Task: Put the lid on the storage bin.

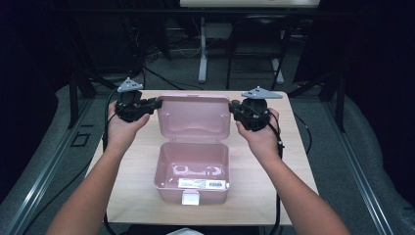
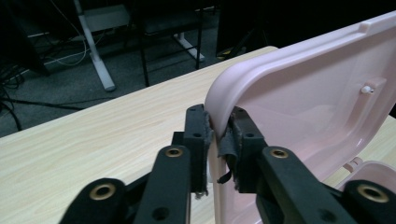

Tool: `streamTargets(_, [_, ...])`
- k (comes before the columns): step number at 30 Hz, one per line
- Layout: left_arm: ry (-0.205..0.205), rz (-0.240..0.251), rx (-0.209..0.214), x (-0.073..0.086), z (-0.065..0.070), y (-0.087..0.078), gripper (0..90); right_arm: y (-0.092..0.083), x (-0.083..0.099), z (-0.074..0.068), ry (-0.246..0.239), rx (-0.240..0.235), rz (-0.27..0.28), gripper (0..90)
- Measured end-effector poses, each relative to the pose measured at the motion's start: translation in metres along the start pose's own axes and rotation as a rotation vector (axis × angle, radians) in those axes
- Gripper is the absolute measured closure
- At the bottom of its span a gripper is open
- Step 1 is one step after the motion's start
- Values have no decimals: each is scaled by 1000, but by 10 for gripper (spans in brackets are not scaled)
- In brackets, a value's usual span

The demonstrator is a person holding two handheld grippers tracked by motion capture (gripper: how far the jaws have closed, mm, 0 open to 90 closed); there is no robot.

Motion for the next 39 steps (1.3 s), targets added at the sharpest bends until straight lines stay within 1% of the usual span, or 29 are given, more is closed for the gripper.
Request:
streamTargets(3, [-8, 1, 11, 0, -1, -1, 814, 0, 1, 0, 2, -3, 6, 858])
streamTargets(8, [-10, 2, 16, 1, -1, -3, 817, 0, 0, 0, 7, -9, -3, 836])
streamTargets(12, [-1, 6, 15, 1, 2, -5, 816, -1, -2, 0, 15, -16, 4, 822])
streamTargets(17, [1, 19, 26, 4, 3, -9, 813, -5, -2, -2, 22, -27, 23, 815])
streamTargets(21, [11, 20, 18, 5, 6, -13, 812, -7, -2, -3, 26, -36, 19, 803])
streamTargets(23, [9, 18, 28, 6, 6, -15, 810, -9, -3, -3, 30, -49, 11, 801])
streamTargets(26, [13, 14, 38, 7, 7, -17, 805, -12, -3, -4, 26, -53, 11, 797])
streamTargets(33, [17, 23, 51, 10, 8, -22, 799, -17, -1, -6, 17, -60, 17, 787])
streamTargets(35, [22, 16, 53, 10, 9, -23, 798, -19, 0, -6, 15, -64, 17, 785])
streamTargets(39, [16, 20, 60, 11, 10, -25, 795, -22, 1, -8, 11, -70, 19, 784])
Point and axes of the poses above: each handheld gripper's, and its own axes: y roughly forward along the jaws, x roughly out of its underside, z roughly to its right, the point moved 1 cm from there along y, roughly forward along the jaws, and after that the axes turned 4 degrees about x, right-handed, at the moved point
